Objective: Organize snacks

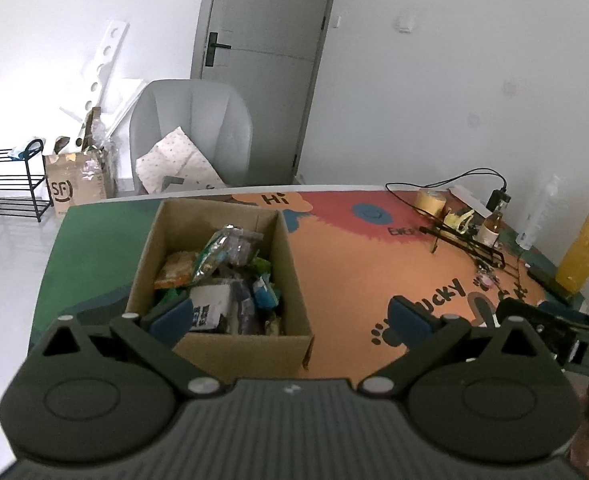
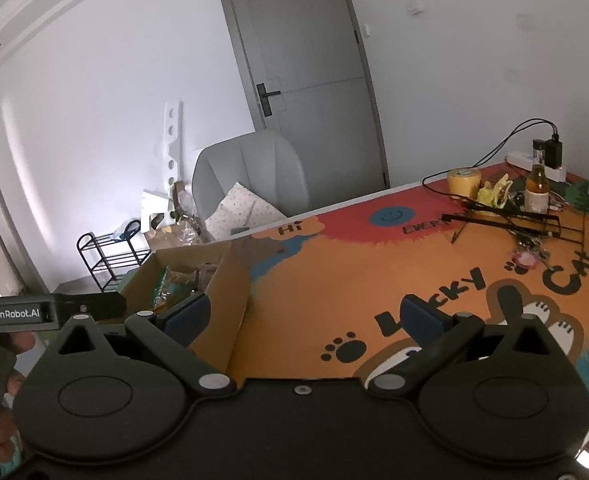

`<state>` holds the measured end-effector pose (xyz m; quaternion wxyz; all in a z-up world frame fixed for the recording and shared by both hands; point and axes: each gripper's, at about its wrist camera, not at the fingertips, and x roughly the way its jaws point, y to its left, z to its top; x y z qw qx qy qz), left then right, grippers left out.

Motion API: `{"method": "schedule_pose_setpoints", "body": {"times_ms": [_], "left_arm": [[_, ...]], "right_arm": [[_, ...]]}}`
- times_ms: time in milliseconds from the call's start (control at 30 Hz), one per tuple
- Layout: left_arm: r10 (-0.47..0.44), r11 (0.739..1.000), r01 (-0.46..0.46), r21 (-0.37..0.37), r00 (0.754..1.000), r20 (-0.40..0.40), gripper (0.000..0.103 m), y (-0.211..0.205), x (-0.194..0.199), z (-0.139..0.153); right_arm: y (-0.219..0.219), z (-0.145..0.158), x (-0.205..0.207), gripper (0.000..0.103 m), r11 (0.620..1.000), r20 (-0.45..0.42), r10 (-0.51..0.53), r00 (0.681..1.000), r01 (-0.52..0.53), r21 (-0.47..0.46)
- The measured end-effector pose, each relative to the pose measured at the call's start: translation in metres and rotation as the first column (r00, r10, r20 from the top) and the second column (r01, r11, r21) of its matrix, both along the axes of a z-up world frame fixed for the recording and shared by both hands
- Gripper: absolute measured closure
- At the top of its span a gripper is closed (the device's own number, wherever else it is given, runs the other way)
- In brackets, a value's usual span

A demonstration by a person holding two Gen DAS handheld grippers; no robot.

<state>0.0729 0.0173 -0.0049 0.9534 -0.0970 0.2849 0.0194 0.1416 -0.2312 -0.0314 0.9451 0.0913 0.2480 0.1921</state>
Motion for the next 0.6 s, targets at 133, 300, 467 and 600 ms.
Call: {"method": "schedule_pose_setpoints", "body": {"times_ms": [133,300,467,600], "left_arm": [[0.004,1.000,-0.004,-0.010,1.000,0.001,0.000,0.002,-0.012,0.002],[-0.001,1.000,0.002,-0.018,1.000,0.018,0.000,0.004,-0.025,0.006],[0.000,1.000,0.001,-0.016,1.000,0.027,0.000,0.005,-0.032,0.010],[-0.002,1.000,0.003,-0.009,1.000,0.030,0.000,0.005,-0.040,0.014]], "right_arm": [[-0.002,0.002,-0.013,0.000,1.000,-0.005,-0.001,1.000,0.001,-0.004],[-0.004,0.003,-0.024,0.000,0.998,-0.031,0.013,0.999,-0.015,-0.055],[-0.002,0.012,-0.029,0.000,0.997,-0.024,0.023,0.999,-0.025,-0.071],[0.000,0.011,-0.030,0.000,0.997,-0.049,0.038,0.998,-0.041,-0.072]]}}
